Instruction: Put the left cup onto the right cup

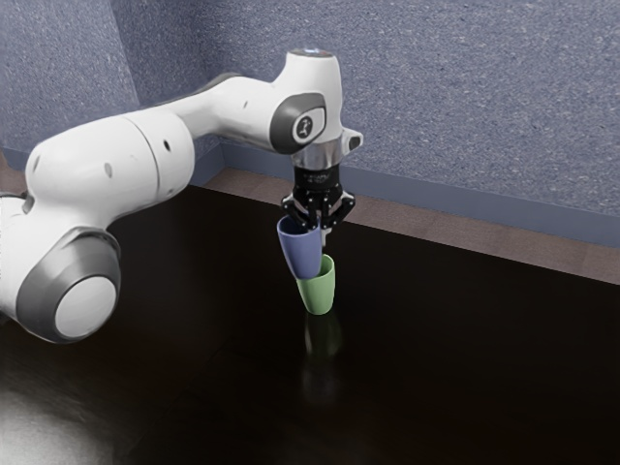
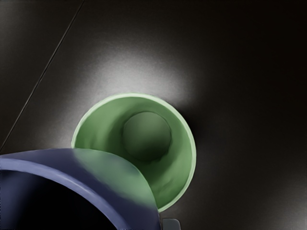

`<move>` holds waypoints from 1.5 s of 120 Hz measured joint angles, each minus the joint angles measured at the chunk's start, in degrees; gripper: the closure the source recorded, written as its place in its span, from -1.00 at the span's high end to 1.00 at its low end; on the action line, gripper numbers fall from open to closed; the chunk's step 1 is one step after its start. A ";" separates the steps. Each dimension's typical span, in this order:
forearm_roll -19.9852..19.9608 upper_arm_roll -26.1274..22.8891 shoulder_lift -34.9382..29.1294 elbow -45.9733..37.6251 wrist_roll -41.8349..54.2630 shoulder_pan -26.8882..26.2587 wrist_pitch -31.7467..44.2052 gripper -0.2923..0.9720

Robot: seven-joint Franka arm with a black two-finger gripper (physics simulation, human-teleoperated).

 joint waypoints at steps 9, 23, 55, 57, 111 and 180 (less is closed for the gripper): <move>0.00 0.02 0.79 0.93 0.01 0.11 -0.01 -0.70; 0.01 0.05 1.60 1.81 0.03 0.29 -0.02 -0.70; 0.04 0.01 1.86 3.28 0.04 0.47 -0.01 -0.70; 0.05 0.01 1.90 3.32 0.04 0.47 0.00 -0.70; 0.01 0.08 4.30 5.89 0.02 0.60 -0.14 -0.70; 0.07 0.33 6.54 8.89 -0.03 0.62 -0.42 -0.70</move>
